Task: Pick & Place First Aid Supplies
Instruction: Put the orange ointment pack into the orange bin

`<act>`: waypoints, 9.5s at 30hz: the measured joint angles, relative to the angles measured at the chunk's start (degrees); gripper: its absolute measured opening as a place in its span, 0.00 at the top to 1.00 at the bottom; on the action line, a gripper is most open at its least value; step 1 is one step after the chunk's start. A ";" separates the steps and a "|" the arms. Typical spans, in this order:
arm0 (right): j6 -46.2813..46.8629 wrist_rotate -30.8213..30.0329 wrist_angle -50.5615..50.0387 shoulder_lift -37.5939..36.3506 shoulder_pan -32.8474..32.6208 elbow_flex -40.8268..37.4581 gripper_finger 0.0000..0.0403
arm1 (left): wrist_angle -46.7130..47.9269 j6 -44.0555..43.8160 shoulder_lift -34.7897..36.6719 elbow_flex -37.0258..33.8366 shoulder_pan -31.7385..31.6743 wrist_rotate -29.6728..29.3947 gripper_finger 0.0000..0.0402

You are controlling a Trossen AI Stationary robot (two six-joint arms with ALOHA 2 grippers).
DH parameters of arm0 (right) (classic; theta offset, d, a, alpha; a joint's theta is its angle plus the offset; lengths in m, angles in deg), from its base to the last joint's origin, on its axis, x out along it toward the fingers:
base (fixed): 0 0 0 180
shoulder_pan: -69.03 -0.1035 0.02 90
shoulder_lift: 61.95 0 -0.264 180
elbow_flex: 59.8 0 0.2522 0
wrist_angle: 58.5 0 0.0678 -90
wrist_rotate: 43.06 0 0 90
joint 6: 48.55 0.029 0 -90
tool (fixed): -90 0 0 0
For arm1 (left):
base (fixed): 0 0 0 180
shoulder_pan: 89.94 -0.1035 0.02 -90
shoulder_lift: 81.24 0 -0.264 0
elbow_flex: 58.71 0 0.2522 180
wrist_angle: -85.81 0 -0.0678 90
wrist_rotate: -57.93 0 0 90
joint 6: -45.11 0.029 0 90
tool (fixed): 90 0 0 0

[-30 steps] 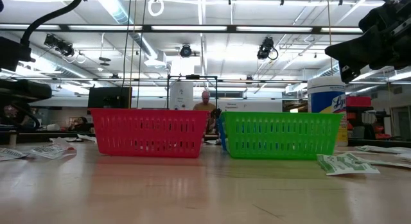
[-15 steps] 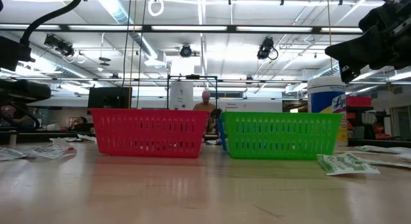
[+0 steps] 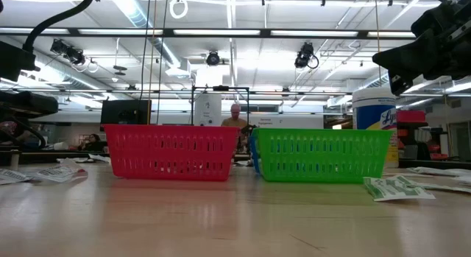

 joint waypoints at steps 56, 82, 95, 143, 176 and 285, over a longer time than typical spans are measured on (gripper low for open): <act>0.00 -0.01 0.00 0.00 -0.02 0.00 0.96 | 10.88 1.27 -0.03 19.02 -6.48 0.08 0.71; 0.01 0.00 -0.02 0.01 -0.02 0.01 0.96 | 2.10 7.52 -0.02 24.20 -32.11 -1.21 0.71; -0.01 0.01 -0.01 0.00 0.01 0.02 0.96 | 1.01 7.58 -2.83 24.28 -34.38 -1.19 0.71; 0.00 -0.01 0.00 0.02 -0.01 0.02 0.96 | -1.45 8.99 -15.81 24.19 -34.15 2.80 0.26; 0.01 0.00 0.00 0.02 0.01 0.00 0.96 | 26.69 -4.57 -4.02 30.85 -16.39 -3.65 0.20; 0.00 -0.01 0.00 0.01 0.00 0.01 0.96 | 14.52 -62.91 -18.54 22.49 -13.14 0.40 0.20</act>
